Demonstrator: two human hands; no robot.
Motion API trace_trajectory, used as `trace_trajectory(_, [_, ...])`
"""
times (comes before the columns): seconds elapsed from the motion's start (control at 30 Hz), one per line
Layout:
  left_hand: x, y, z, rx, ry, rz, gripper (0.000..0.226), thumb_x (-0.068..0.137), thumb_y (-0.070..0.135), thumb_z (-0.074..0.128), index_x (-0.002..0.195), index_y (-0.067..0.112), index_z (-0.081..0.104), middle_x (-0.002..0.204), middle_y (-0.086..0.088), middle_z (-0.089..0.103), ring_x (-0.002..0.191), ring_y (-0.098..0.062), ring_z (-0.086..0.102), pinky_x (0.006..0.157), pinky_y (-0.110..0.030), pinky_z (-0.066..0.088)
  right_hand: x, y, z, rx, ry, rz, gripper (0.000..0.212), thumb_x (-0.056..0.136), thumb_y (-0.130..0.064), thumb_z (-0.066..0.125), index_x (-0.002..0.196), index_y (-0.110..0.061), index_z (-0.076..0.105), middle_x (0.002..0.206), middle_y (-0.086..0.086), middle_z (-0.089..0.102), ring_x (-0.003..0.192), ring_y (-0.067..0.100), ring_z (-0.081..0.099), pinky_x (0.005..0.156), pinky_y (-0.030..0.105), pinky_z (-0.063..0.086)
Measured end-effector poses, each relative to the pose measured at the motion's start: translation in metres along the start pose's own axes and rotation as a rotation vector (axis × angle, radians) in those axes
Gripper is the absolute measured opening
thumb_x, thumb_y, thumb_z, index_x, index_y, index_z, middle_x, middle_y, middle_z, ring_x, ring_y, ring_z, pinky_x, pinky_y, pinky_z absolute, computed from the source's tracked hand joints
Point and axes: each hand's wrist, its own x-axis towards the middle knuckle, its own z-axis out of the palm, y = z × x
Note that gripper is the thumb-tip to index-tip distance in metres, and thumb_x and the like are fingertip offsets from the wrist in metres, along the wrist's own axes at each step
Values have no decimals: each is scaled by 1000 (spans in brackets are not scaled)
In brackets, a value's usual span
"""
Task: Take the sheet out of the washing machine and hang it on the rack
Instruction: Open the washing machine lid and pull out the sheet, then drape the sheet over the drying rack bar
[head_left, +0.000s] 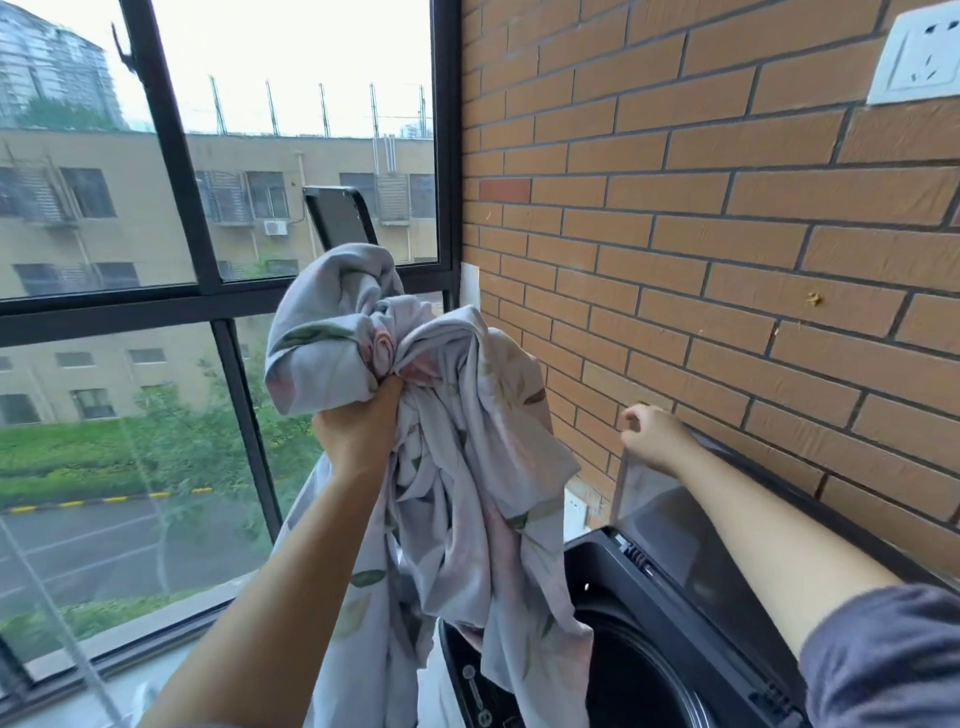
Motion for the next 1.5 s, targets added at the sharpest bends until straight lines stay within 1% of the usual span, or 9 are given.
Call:
trace_trajectory(0.13, [-12,-7,8,-23,-34,-28,41,76,22,72,115,11,62,108,-4,63,110,-25,56,85,-24,39,0,46,-7,-332,-30,184,53,91,-22,44,143,-14,33,148,11,35,134,32,33,109,48,28])
trace_trajectory(0.37, [-36,-15,27,-40,-116,-82,42,74,22,75,113,12,64,111,-7,65,111,-25,57,97,-39,46,-16,104,-18,-428,-56,478,58,94,-25,45,145,-11,23,152,16,25,140,37,24,112,56,18])
trace_trajectory(0.6, [-44,-18,40,-21,-160,-82,46,73,25,75,116,13,62,115,-8,64,112,-26,57,96,-37,46,-28,107,-14,-479,-5,306,33,90,-17,54,122,-8,55,126,14,57,116,34,54,97,41,46])
trace_trajectory(0.83, [-30,-18,6,-52,-99,-37,47,75,26,75,118,14,60,115,-3,62,113,-22,55,90,-26,41,-54,72,35,-376,-158,246,30,87,-18,53,116,-14,49,122,11,58,113,30,54,97,40,41])
trace_trajectory(1.13, [16,-31,-89,-89,20,-27,49,74,28,75,120,19,60,112,8,60,113,-14,54,89,-19,37,-118,26,124,-304,-481,264,78,80,-23,62,146,-16,21,136,8,48,115,24,53,81,27,47])
trace_trajectory(1.23, [29,-39,-126,-91,51,-33,55,73,29,76,123,19,58,122,3,60,114,-13,53,92,-20,36,-142,3,144,-214,-592,285,75,83,-21,59,147,-10,21,142,9,41,118,24,50,76,24,44])
trace_trajectory(1.33, [39,-49,-160,-83,56,-44,57,71,31,77,123,19,58,123,2,60,115,-15,54,94,-24,39,-156,-28,166,-67,-640,248,66,87,-15,58,144,-9,27,118,4,53,96,18,53,57,16,41])
trace_trajectory(1.43, [44,-55,-190,-81,64,-46,56,73,28,77,124,15,58,124,0,59,117,-15,53,93,-19,37,-168,-72,181,-26,-728,135,74,83,-21,63,147,-14,25,119,-3,55,114,19,50,85,22,45])
trace_trajectory(1.5, [46,-59,-203,-92,81,-34,53,74,24,76,123,15,59,123,0,60,117,-14,53,93,-19,37,-173,-94,203,140,-741,-169,71,78,-29,64,141,-7,40,125,2,61,124,19,50,102,34,41])
